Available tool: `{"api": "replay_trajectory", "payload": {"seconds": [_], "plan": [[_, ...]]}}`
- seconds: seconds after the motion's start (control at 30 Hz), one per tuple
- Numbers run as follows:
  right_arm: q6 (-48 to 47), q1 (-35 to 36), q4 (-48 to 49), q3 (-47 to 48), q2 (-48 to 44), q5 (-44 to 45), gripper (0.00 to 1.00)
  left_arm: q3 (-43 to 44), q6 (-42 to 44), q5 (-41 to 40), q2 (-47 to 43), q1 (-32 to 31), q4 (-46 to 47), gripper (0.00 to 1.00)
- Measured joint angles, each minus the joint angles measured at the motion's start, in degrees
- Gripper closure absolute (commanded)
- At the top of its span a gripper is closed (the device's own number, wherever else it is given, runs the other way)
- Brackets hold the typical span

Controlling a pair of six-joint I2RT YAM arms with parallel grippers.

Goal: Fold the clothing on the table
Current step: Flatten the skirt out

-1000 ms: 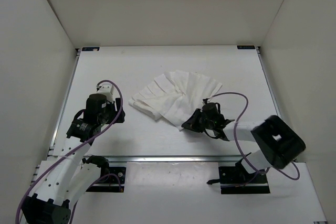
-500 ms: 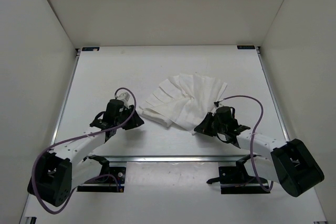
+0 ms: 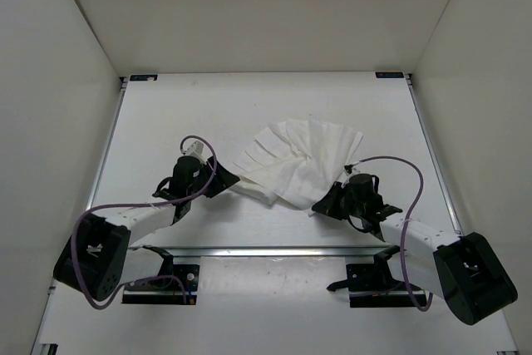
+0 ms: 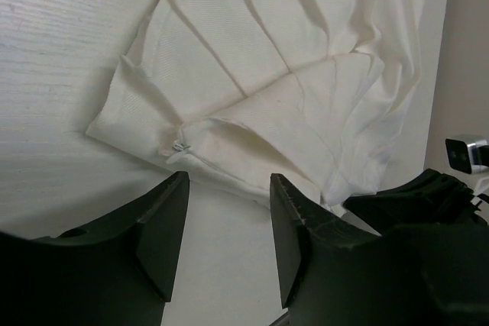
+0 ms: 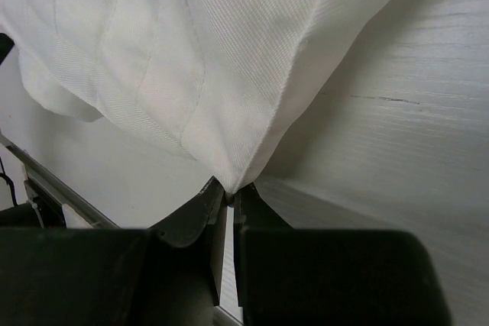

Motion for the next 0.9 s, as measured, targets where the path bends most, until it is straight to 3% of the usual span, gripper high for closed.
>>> {"api": "replay_trajectory", "payload": {"seconds": [0.43, 0.53, 0.63, 0.83, 0.9], "plan": [[-0.87, -0.61, 0.79, -0.85, -1.36, -0.42, 1.0, -0.5, -5.51, -0.02, 6.43, -1.75, 5.03, 0.44], [-0.87, -0.28, 0.98, -0.85, -1.25, -0.42, 1.0, -0.48, -6.03, 0.0, 8.79, -1.73, 5.97, 0.48], [-0.9, -0.26, 1.14, -0.85, -1.11, -0.39, 1.0, -0.31, -6.56, 0.0, 12.0, -1.7, 6.97, 0.54], [-1.03, -0.33, 1.16, -0.85, -1.25, -0.42, 1.0, 1.81, -7.13, 0.11, 14.88, -1.66, 8.0, 0.79], [-1.44, -0.68, 0.72, -0.83, -1.7, -0.7, 1.0, 2.6, -7.19, 0.17, 14.88, -1.14, 7.91, 0.99]]}}
